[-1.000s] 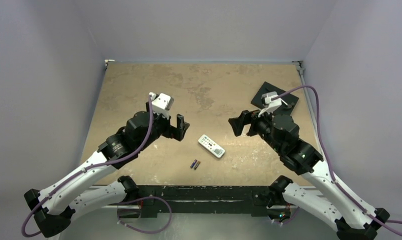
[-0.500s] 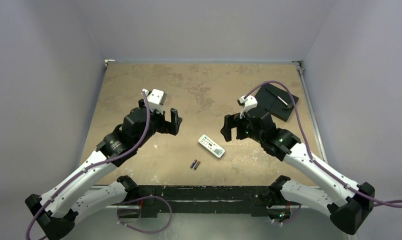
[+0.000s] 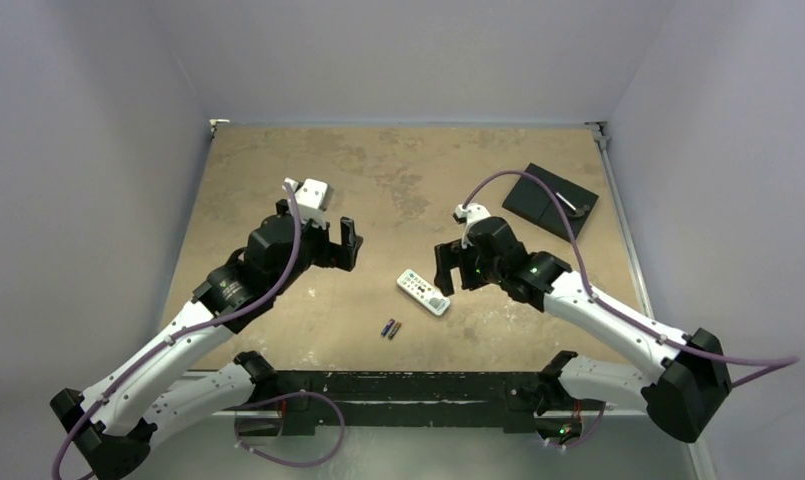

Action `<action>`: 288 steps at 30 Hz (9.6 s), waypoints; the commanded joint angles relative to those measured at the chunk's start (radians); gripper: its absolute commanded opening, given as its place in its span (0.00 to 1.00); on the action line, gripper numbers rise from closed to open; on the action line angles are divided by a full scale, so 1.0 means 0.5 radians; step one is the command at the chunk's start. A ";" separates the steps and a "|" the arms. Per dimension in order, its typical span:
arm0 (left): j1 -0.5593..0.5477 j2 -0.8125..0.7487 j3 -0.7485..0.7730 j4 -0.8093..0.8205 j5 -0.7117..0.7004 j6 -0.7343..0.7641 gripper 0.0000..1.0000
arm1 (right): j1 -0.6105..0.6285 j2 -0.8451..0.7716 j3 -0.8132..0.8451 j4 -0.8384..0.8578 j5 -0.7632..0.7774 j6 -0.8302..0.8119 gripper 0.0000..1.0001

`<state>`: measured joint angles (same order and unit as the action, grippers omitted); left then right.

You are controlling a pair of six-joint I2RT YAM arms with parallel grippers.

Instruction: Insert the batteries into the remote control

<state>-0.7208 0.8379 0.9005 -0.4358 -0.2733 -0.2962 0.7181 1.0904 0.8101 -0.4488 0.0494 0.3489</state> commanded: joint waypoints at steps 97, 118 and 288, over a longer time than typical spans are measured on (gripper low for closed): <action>0.023 0.141 0.016 -0.019 0.012 -0.025 0.95 | 0.493 0.739 0.100 0.122 0.233 -0.059 0.17; 0.140 0.219 -0.241 0.229 0.748 -0.592 0.97 | 0.636 0.161 -0.042 0.185 0.017 -0.079 0.00; 0.435 -0.367 -0.999 0.831 1.809 -1.860 0.70 | 1.115 0.171 0.236 0.394 0.967 0.453 0.00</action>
<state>-0.5060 0.6685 0.3592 -0.0837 0.6209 -1.2434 1.3285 1.2289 0.9600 -0.3878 0.6281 0.4847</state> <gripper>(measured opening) 0.703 0.325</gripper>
